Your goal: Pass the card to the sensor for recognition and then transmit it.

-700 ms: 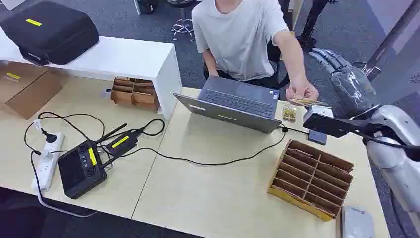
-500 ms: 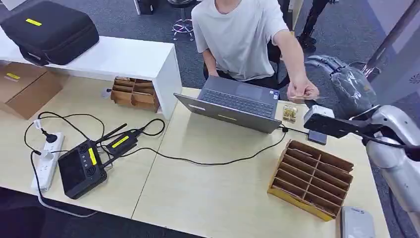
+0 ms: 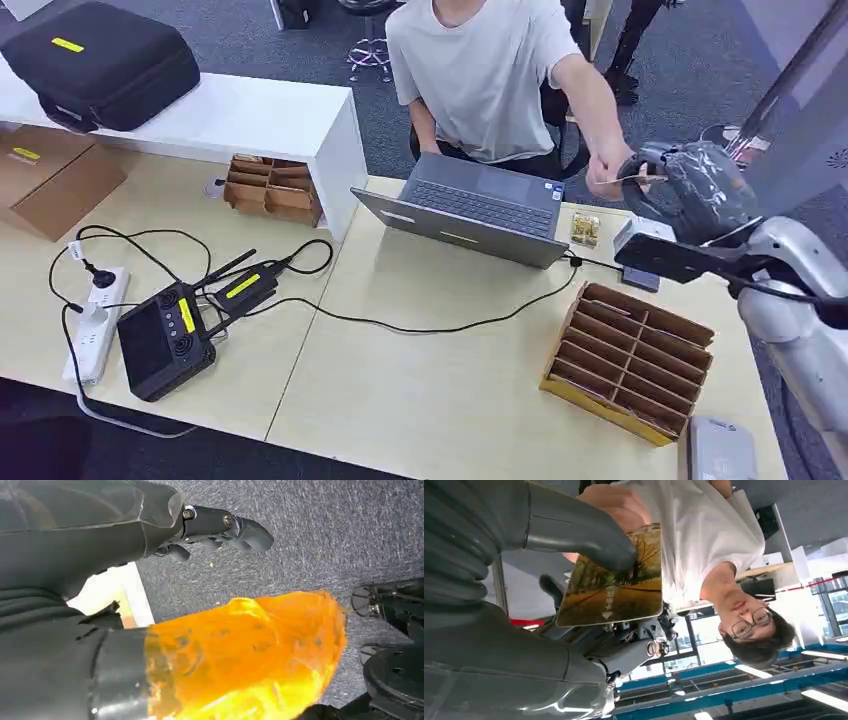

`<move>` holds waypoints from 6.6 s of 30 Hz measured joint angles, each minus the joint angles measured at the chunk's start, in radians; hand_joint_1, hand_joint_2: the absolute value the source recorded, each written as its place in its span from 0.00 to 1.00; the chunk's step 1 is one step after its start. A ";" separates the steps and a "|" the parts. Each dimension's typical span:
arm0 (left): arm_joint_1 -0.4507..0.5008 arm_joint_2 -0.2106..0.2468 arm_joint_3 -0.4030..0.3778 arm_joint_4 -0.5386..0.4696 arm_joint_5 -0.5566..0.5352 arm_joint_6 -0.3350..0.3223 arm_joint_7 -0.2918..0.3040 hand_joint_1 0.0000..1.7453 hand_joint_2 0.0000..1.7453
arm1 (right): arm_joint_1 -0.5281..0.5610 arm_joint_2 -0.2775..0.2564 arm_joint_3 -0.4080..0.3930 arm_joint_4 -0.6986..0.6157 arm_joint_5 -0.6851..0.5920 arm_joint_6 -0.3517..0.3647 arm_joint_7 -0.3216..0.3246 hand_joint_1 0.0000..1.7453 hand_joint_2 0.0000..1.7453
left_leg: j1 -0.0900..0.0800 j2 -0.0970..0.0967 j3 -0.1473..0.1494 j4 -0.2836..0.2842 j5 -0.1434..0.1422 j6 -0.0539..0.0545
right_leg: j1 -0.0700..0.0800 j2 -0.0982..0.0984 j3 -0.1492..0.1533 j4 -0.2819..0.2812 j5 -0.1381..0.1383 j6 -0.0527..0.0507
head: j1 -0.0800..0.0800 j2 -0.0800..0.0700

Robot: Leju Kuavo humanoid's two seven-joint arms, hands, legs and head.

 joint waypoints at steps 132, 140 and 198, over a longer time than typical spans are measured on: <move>0.059 -0.008 -0.069 -0.017 0.142 0.072 0.050 0.00 1.00 | 1.047 -0.175 -0.538 0.017 0.149 -0.384 -0.116 1.00 1.00 | 0.000 0.001 0.006 0.000 -0.006 0.001 | 0.001 0.001 0.007 -0.004 -0.004 0.001 | 0.000 0.000; 0.057 -0.008 -0.069 -0.017 0.141 0.082 0.053 0.00 1.00 | 1.022 -0.164 -0.532 0.037 0.144 -0.359 -0.109 1.00 1.00 | 0.000 0.002 0.007 0.000 -0.006 0.001 | 0.001 0.001 0.006 -0.004 -0.005 0.001 | 0.000 0.000; -0.095 -0.006 0.107 0.045 -0.337 -0.101 -0.235 0.00 1.00 | -0.109 -0.037 0.146 -0.053 0.480 -0.041 0.136 1.00 1.00 | 0.001 0.000 0.004 0.000 0.004 -0.001 | 0.001 0.000 0.005 -0.001 0.002 0.000 | 0.000 0.000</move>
